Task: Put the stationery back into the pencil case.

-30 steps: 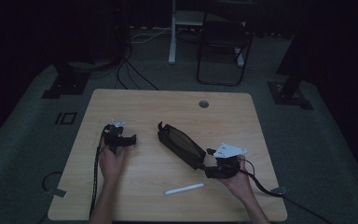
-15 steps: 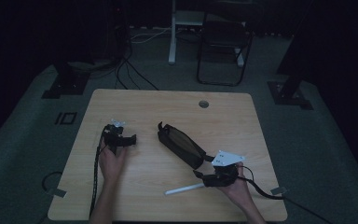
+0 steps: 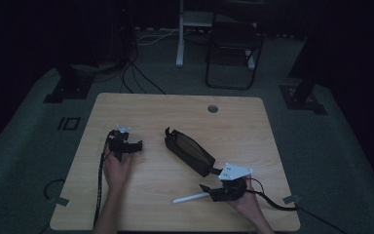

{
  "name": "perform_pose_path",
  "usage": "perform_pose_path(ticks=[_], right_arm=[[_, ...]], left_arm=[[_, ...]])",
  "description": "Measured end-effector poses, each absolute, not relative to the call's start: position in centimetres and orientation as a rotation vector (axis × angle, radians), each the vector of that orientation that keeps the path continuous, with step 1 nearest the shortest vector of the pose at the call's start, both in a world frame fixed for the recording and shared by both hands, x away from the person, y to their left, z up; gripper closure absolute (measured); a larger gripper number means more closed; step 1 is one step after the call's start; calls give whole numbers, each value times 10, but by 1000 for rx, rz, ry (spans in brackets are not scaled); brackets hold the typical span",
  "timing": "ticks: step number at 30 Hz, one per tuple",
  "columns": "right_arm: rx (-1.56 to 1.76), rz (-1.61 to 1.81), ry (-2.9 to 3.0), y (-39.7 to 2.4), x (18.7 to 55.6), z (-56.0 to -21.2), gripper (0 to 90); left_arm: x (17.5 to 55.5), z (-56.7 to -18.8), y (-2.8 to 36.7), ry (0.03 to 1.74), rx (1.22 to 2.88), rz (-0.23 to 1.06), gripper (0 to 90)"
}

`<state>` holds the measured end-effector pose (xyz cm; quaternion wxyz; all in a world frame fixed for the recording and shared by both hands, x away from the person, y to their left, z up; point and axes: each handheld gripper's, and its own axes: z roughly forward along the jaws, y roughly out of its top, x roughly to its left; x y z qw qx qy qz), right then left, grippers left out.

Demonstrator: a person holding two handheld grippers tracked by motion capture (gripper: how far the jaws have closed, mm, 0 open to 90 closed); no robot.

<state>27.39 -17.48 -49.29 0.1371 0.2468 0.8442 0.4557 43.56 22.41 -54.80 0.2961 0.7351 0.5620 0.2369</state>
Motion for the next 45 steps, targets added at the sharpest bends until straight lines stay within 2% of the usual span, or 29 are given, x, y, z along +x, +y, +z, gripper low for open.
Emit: perform_pose_path(ticks=[9, 22, 35, 45], right_arm=[[677, 1317, 2481, -171, 271, -502, 316], [636, 1260, 2574, -168, 273, -523, 419], [589, 1218, 2649, -154, 270, -539, 430], [593, 1145, 2675, -151, 272, -546, 485]], left_arm=[[436, -548, 224, 1495, 1955, 630, 91], [436, -548, 224, 1495, 1955, 630, 91], [436, -548, 224, 1495, 1955, 630, 91], [436, -548, 224, 1495, 1955, 630, 91]])
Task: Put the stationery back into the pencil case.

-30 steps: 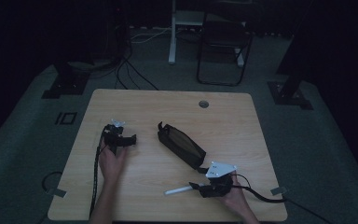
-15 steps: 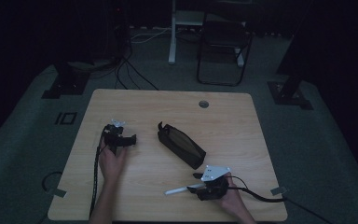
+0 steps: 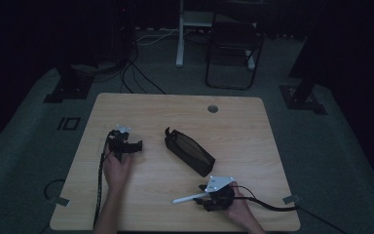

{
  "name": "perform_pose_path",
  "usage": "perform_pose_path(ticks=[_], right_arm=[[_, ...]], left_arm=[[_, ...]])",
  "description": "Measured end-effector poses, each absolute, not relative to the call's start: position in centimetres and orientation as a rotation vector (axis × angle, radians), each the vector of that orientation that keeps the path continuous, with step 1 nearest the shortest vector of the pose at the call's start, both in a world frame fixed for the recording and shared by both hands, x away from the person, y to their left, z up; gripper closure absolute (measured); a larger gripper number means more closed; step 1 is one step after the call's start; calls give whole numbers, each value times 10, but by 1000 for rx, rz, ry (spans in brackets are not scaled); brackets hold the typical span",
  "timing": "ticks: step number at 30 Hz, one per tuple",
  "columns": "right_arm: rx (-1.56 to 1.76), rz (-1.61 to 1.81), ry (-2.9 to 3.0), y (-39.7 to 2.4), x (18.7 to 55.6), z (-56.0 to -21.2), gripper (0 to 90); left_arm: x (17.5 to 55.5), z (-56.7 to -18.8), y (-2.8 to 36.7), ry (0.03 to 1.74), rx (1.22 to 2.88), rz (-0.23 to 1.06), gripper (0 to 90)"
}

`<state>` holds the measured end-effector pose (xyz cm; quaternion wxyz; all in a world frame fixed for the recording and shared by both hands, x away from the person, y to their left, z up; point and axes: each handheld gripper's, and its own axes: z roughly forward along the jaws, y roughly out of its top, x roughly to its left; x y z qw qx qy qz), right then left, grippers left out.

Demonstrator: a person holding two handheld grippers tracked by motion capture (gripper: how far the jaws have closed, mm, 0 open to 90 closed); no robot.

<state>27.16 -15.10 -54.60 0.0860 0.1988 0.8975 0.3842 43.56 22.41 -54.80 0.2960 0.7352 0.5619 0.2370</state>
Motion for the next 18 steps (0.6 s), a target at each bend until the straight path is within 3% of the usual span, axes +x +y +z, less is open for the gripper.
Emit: perform_pose_path(ticks=[5, 10, 18], right_arm=[[608, 1125, 2674, -151, 273, -547, 566], [629, 1109, 2671, -154, 274, -545, 774], [623, 1085, 2669, -154, 275, -544, 783]], left_arm=[[436, -548, 224, 1495, 1955, 630, 91], [436, -548, 224, 1494, 1956, 630, 91], [436, -548, 224, 1494, 1956, 630, 91]])
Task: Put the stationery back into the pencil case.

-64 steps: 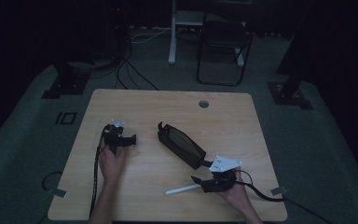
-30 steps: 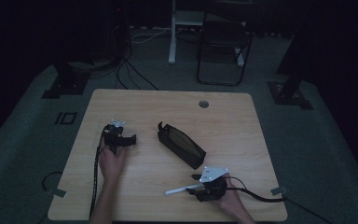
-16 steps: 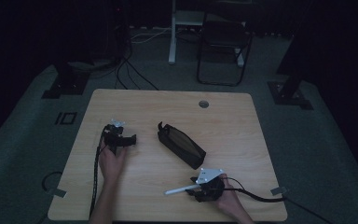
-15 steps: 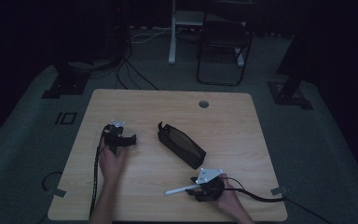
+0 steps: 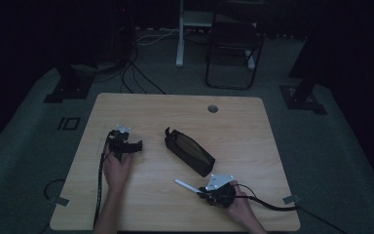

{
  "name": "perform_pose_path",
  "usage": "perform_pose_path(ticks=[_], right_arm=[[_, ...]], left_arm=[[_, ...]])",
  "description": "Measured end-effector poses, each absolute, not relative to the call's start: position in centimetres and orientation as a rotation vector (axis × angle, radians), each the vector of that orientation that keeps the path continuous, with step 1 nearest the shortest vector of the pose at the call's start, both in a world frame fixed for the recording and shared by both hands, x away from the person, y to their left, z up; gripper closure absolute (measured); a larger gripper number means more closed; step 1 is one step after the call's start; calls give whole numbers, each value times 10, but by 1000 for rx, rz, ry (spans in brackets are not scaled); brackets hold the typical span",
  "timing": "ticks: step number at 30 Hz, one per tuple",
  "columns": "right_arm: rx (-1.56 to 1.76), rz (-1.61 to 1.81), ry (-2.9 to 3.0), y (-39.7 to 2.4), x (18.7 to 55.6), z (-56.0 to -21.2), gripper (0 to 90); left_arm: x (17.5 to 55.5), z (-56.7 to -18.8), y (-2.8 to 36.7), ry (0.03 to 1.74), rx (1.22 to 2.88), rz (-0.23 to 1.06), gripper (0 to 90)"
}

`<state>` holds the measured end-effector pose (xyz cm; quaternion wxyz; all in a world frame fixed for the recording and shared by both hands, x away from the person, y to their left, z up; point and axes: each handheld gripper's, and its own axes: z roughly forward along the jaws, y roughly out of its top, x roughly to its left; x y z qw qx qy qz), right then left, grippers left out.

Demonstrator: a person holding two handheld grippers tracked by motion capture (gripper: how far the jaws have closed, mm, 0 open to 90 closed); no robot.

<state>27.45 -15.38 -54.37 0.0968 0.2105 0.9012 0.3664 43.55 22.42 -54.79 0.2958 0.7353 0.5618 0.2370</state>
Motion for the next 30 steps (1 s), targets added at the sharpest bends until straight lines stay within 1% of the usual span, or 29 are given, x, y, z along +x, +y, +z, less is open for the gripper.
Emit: perform_pose_path(ticks=[30], right_arm=[[659, 1055, 2673, -154, 275, -542, 787]], left_arm=[[436, -548, 224, 1495, 1956, 630, 91]])
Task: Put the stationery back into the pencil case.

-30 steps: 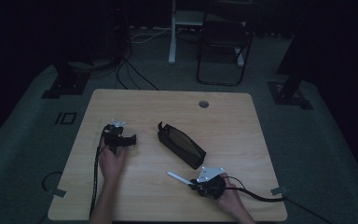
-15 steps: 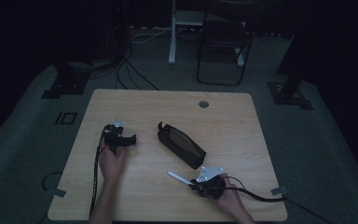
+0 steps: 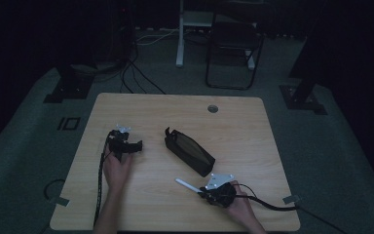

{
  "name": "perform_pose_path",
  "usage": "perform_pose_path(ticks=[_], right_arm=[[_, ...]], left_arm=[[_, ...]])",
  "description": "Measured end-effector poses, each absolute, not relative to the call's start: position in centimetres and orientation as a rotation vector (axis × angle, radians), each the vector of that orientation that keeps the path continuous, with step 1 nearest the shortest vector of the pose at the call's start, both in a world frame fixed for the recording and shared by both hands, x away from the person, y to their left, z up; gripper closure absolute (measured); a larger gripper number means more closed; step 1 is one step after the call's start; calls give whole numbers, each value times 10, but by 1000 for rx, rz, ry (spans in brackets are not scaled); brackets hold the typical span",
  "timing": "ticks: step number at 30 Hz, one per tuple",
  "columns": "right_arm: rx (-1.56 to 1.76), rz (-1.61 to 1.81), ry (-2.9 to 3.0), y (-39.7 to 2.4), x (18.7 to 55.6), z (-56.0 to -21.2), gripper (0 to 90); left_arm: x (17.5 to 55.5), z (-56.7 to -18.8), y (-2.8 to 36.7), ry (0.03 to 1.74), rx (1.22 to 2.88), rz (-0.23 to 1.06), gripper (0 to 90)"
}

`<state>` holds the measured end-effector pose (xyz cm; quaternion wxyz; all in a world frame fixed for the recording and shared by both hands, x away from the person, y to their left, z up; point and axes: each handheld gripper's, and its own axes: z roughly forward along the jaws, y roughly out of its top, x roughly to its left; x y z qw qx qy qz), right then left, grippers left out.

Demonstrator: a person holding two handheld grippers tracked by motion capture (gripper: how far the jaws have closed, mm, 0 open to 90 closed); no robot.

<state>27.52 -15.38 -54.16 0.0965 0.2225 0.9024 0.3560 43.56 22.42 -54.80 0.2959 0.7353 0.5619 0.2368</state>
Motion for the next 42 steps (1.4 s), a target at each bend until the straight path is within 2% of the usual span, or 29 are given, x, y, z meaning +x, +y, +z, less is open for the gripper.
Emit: perform_pose_path(ticks=[29, 42], right_arm=[[651, 1104, 2651, -152, 270, -527, 787], [677, 1134, 2586, -162, 272, -509, 787]], left_arm=[[436, -548, 224, 1495, 1955, 630, 91], [436, -548, 224, 1496, 1954, 630, 91]])
